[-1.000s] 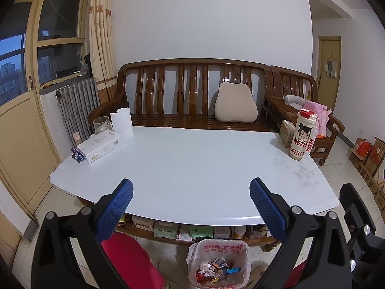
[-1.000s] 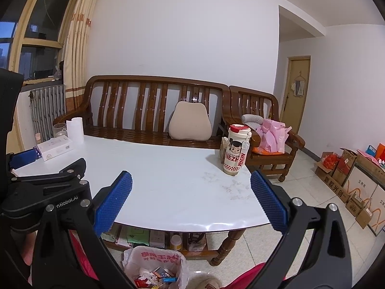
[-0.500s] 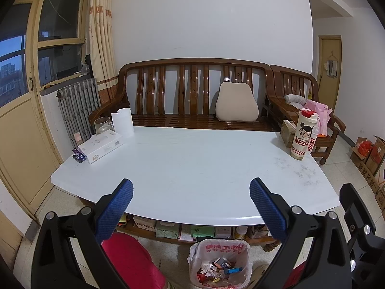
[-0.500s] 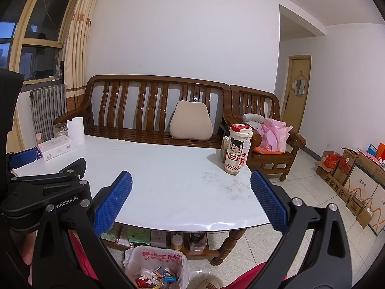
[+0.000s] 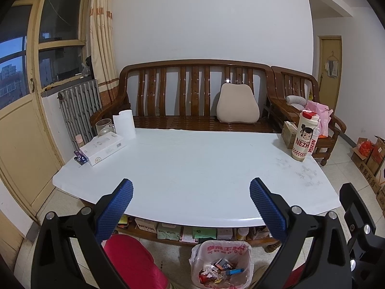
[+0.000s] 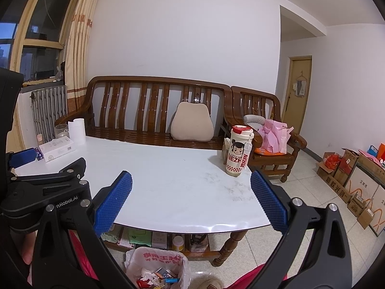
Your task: Collect trash
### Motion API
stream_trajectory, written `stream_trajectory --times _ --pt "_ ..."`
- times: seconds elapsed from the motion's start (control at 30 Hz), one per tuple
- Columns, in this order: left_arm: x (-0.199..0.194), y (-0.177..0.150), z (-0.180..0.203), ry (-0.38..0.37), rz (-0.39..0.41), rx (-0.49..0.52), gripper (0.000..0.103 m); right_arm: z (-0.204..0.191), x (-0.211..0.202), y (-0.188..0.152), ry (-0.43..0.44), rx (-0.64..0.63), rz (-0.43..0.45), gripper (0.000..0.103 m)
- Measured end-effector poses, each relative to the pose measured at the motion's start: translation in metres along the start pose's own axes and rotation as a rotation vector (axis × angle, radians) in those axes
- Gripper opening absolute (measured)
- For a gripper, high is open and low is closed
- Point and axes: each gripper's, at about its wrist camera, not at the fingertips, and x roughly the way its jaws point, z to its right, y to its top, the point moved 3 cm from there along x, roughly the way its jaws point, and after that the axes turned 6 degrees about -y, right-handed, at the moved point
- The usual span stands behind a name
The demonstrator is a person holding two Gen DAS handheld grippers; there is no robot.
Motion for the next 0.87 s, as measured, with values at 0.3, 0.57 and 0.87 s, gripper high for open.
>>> stream_trajectory --times 0.3,0.57,0.87 --pt "0.0023 0.0038 -0.0004 -0.003 -0.009 0.008 0.095 -0.0003 -0.0005 -0.0003 0.000 0.001 -0.002 0.096" --pt "0.0037 0.0060 -0.0041 -0.009 -0.001 0.010 0.095 -0.0019 0.0011 0.0009 0.006 0.001 -0.002 0.096" --pt "0.0057 0.0063 -0.0050 0.013 -0.007 0.018 0.095 -0.0018 0.0060 0.0009 0.012 0.003 -0.014 0.096"
